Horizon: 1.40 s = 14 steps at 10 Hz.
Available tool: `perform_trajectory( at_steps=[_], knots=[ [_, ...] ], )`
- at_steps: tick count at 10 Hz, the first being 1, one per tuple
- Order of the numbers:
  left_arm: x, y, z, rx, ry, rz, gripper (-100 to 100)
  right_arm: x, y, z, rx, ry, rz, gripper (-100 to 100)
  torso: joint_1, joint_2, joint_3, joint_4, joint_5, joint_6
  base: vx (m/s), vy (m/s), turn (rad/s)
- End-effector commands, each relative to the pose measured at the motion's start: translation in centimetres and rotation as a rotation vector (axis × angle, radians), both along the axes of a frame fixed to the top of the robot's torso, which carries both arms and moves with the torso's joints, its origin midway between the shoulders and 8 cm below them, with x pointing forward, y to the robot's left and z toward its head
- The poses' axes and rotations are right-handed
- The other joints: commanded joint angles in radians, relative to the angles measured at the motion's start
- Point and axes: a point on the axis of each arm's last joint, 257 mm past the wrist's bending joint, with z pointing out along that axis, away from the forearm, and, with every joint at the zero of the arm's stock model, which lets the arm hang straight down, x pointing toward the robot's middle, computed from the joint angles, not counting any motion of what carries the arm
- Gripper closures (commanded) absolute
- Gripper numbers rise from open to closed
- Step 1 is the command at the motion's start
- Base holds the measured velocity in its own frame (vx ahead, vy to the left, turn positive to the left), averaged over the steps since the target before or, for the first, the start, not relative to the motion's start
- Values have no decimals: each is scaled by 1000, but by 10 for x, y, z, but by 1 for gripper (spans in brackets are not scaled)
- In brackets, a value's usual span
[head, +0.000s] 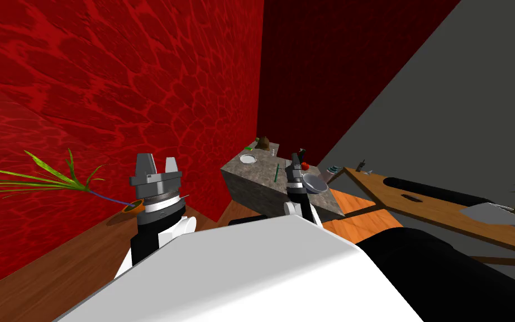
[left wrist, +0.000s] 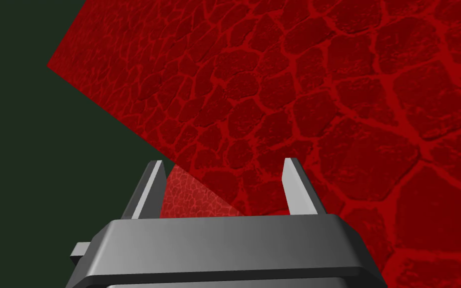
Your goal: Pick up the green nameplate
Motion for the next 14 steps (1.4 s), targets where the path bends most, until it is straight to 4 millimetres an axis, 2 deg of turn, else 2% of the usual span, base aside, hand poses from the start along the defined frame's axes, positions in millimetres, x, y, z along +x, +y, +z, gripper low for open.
perform_trajectory(
  at_steps=[1,5,8,11,14],
  knots=[
    [0,0,0,0,0,0,0,1,-2,-4,-23,14,2,-100,0,0,0,0,0,0,5,25,140],
    [0,0,0,0,0,0,0,4,-15,-18,-94,67,-10,-100,3,-1,-1,0,1,0,18,49,141],
    [0,0,0,0,0,0,0,8,-33,-37,-173,136,-35,-100,5,-1,-1,0,1,0,19,74,218],
    [0,0,0,0,0,0,0,12,-60,-65,-266,234,-74,-100,4,-2,-1,0,1,0,33,73,224],
    [0,0,0,0,0,0,0,13,-96,-102,-364,362,-120,-100,5,0,0,0,1,0,14,80,266]
  ],
)
